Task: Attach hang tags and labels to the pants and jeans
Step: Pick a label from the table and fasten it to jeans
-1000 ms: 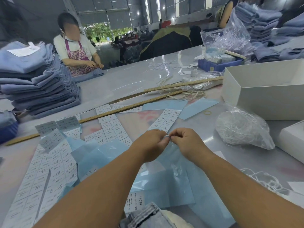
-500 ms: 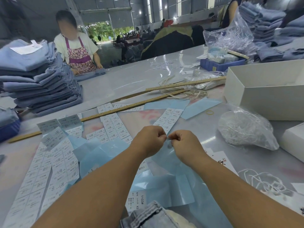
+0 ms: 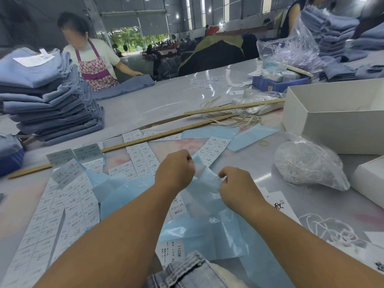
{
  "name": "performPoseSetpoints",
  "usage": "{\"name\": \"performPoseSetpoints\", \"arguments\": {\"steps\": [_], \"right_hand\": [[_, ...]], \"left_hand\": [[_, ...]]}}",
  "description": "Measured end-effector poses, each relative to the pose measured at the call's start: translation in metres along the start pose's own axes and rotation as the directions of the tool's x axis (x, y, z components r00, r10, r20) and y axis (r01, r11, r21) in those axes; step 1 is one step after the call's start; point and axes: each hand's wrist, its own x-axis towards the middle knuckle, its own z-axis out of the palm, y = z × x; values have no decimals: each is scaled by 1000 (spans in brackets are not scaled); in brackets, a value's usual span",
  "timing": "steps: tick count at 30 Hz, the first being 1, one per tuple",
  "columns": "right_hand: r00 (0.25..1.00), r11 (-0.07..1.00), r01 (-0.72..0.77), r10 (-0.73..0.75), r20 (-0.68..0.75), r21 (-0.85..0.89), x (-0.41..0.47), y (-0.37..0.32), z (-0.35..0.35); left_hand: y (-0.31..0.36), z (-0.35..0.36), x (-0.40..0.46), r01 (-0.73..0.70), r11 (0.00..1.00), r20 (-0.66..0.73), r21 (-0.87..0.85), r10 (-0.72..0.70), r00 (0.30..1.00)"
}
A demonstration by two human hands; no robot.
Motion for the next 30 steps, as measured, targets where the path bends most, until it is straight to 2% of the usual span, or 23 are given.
{"name": "performPoseSetpoints", "arguments": {"steps": [4, 10, 13, 17, 19, 21, 23, 26, 28, 30], "right_hand": [[998, 994, 62, -61, 6, -89, -3, 1, 0], [996, 973, 85, -76, 48, -213, -7, 1, 2], [994, 962, 98, -81, 78, -254, -7, 4, 2], [984, 949, 177, -169, 53, -260, -9, 1, -3], [983, 973, 179, -182, -10, -146, -13, -1, -15], [988, 989, 138, -134, -74, 49, -19, 2, -36], [987, 978, 102, -77, -138, 183, -27, 11, -61], [977, 943, 68, 3, -212, 327, -44, 31, -95], [979, 906, 66, 23, -203, 418, -58, 43, -111], [992, 882, 77, -20, -126, 464, -73, 49, -123]], "left_hand": [[-1, -6, 3, 88, 995, -52, -41, -90, 995], [-5, -12, 4, 115, 984, -164, -134, -137, 977], [-5, -15, 5, 53, 987, -201, -154, -84, 976], [4, -13, 0, -84, 973, -106, -214, 62, 992], [13, -12, -4, -141, 956, -48, -256, 134, 990], [28, -13, -9, -221, 938, 26, -266, 236, 971], [46, -20, -15, -300, 914, 86, -271, 334, 939], [76, -36, -29, -339, 891, 234, -302, 414, 879], [99, -44, -43, -382, 880, 344, -282, 464, 816], [121, -50, -59, -442, 858, 439, -263, 514, 737]]}}
